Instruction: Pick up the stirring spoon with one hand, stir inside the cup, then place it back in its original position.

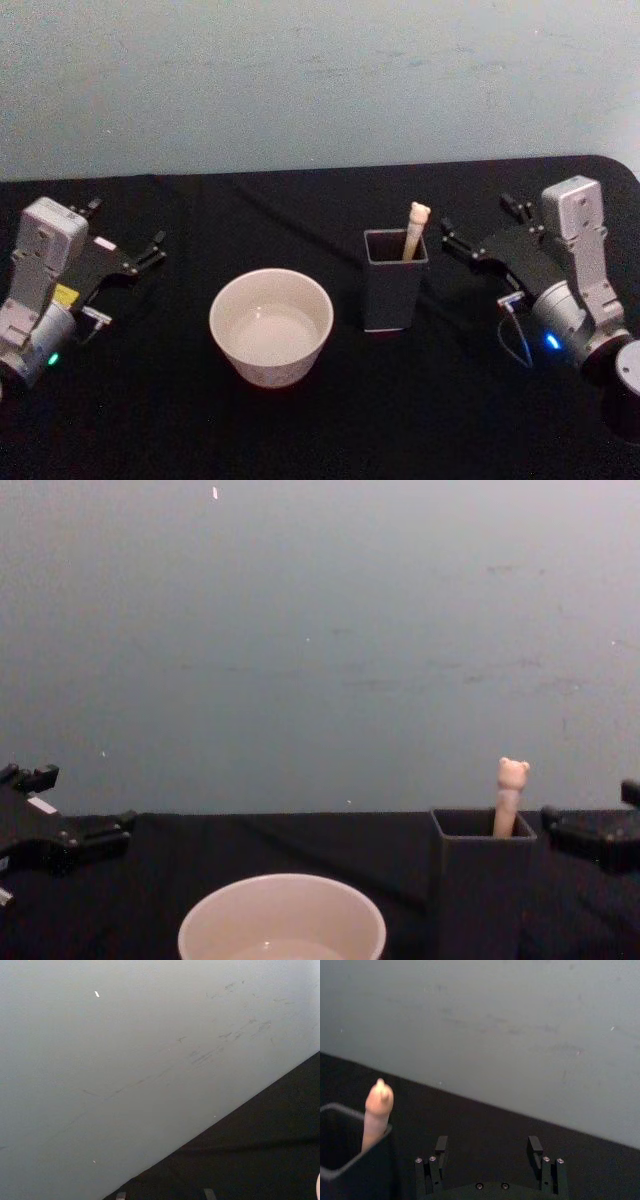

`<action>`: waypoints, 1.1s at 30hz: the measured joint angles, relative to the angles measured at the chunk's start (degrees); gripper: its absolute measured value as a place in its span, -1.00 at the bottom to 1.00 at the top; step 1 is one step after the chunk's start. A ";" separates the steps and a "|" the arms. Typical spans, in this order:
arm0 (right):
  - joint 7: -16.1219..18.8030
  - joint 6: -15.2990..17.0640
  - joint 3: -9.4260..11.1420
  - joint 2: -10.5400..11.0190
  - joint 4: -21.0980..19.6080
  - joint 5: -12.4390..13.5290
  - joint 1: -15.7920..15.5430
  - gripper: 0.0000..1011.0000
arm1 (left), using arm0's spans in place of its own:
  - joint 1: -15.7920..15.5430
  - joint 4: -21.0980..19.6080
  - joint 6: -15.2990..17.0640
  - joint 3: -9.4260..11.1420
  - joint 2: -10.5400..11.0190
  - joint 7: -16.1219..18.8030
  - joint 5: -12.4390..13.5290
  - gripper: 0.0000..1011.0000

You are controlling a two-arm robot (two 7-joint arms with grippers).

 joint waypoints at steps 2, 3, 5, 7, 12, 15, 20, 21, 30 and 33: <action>0.41 0.52 -0.19 -0.26 0.80 -0.45 -0.08 0.98 | 0.00 0.00 0.00 0.00 0.00 0.00 0.00 0.98; 0.40 0.52 -0.18 -0.24 0.80 -0.45 -0.07 0.98 | 0.00 0.00 0.00 0.00 0.00 0.00 0.00 0.98; 0.42 0.50 -0.17 -0.22 0.75 -0.44 -0.07 0.98 | 0.00 0.00 0.00 0.00 0.00 0.00 0.00 0.98; 0.44 0.45 -0.17 -0.19 0.67 -0.43 -0.07 0.98 | 0.00 0.00 0.00 0.00 0.00 0.00 0.00 0.98; 0.47 0.36 -0.16 -0.13 0.55 -0.37 -0.06 0.98 | 0.00 0.00 0.00 0.00 0.00 0.00 0.00 0.98; 0.49 0.29 -0.16 -0.10 0.48 -0.32 -0.05 0.98 | 0.00 0.00 0.00 0.00 0.00 0.00 0.00 0.98; 0.51 0.20 -0.16 -0.06 0.38 -0.20 -0.02 0.98 | 0.00 0.00 0.00 0.00 0.00 0.00 0.00 0.98; 0.51 0.19 -0.16 -0.06 0.38 -0.19 -0.02 0.98 | 0.00 0.00 0.00 0.00 0.00 0.00 0.00 0.98; 0.55 0.12 -0.15 -0.02 0.31 -0.08 0.00 0.98 | 0.00 0.00 0.00 0.00 0.00 0.00 0.00 0.98; 0.56 0.11 -0.16 0.00 0.30 -0.06 0.00 0.98 | 0.00 0.00 0.00 0.00 0.00 0.00 0.00 0.98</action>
